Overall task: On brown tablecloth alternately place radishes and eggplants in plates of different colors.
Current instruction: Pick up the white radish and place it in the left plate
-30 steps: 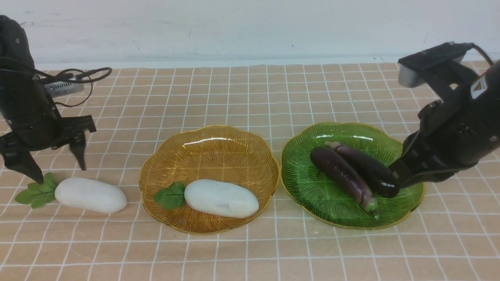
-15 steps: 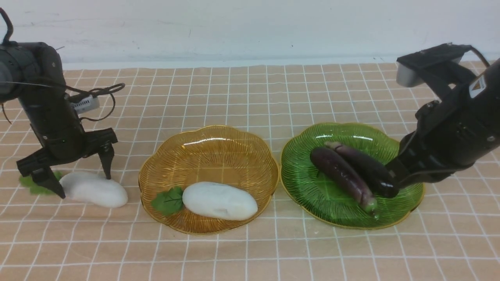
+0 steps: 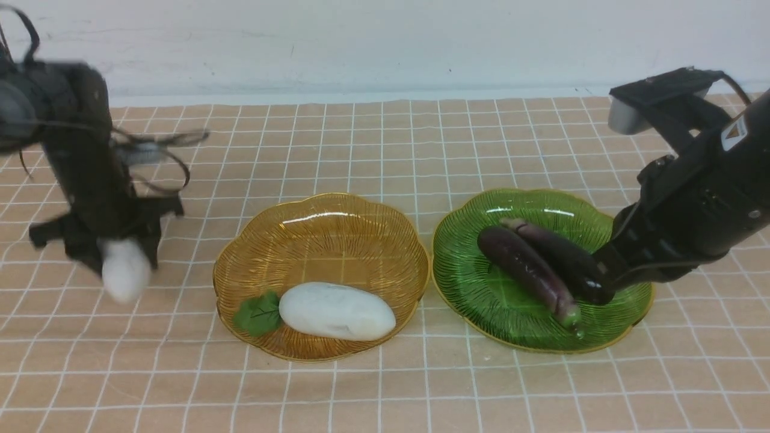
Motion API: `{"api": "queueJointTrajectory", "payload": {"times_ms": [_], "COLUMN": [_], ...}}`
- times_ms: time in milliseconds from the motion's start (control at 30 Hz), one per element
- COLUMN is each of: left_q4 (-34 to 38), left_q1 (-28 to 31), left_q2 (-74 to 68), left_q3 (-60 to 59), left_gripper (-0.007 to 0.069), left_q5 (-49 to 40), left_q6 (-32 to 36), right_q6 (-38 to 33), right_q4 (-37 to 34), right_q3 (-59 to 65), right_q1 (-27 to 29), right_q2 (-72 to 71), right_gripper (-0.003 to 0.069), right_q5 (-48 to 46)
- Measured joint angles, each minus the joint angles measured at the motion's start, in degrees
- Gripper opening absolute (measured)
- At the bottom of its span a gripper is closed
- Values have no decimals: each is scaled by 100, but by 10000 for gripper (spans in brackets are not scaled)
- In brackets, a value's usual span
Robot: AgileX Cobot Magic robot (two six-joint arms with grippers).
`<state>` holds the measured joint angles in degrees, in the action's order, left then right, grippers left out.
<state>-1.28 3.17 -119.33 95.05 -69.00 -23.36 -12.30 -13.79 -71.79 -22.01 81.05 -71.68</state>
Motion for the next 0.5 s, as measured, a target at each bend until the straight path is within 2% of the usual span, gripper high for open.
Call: {"api": "queueJointTrajectory", "payload": {"times_ms": [67,233,367,500], "left_q4": [128,412,402,256], "left_q1": [-299,-1000,-1525,-2005], "left_q2": [205,220,52,-304], "left_q3": [573,1154,1229,1228], "left_gripper": [366,366,367,379], "left_q5": [-9,-53,-73,107], "left_q6": [486,990,1082,1130], "right_q6": [-5,-23,-21,337], "right_q4": [0,15,132,576], "right_q3": [0,0,0,29], "right_q1": [0,0,0,0], "right_q2": [0,0,-68,-577], "right_gripper": [-15,-15,-15,-15], "right_q5": [0,0,0,0]}}
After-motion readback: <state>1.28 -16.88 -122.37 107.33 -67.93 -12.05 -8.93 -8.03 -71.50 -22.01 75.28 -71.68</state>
